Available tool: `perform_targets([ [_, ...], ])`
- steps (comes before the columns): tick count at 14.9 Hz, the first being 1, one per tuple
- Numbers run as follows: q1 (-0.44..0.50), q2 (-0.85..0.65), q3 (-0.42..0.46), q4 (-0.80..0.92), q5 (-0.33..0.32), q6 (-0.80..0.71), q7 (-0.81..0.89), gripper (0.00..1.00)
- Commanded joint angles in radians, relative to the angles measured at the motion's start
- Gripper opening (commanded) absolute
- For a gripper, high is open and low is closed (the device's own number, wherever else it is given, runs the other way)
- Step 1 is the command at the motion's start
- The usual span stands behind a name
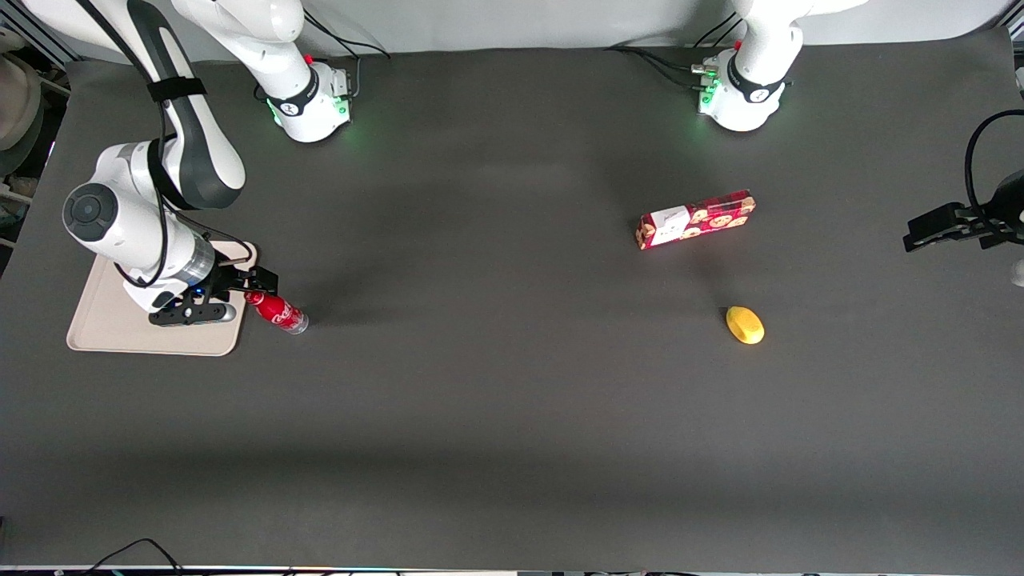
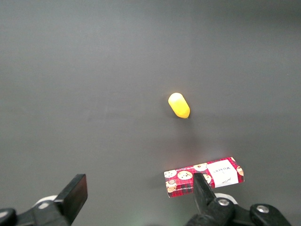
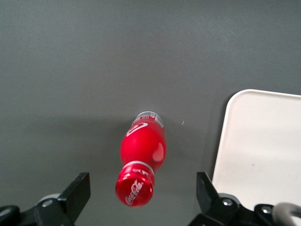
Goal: Place coke bottle on tray
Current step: 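Close the right gripper around the bottle's body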
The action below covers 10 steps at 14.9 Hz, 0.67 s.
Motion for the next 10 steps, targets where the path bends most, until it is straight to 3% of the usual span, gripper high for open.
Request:
perform_targets([
  [1, -0.004, 0.019, 0.003, -0.005, -0.041, 0.033, -0.015, 1.00],
  [3, -0.004, 0.024, 0.003, -0.005, -0.055, 0.038, -0.014, 0.99],
  [8, -0.004, 0.030, 0.005, -0.005, -0.055, 0.041, -0.014, 0.86],
  [10, -0.004, 0.035, 0.005, -0.005, -0.053, 0.047, -0.005, 0.66],
])
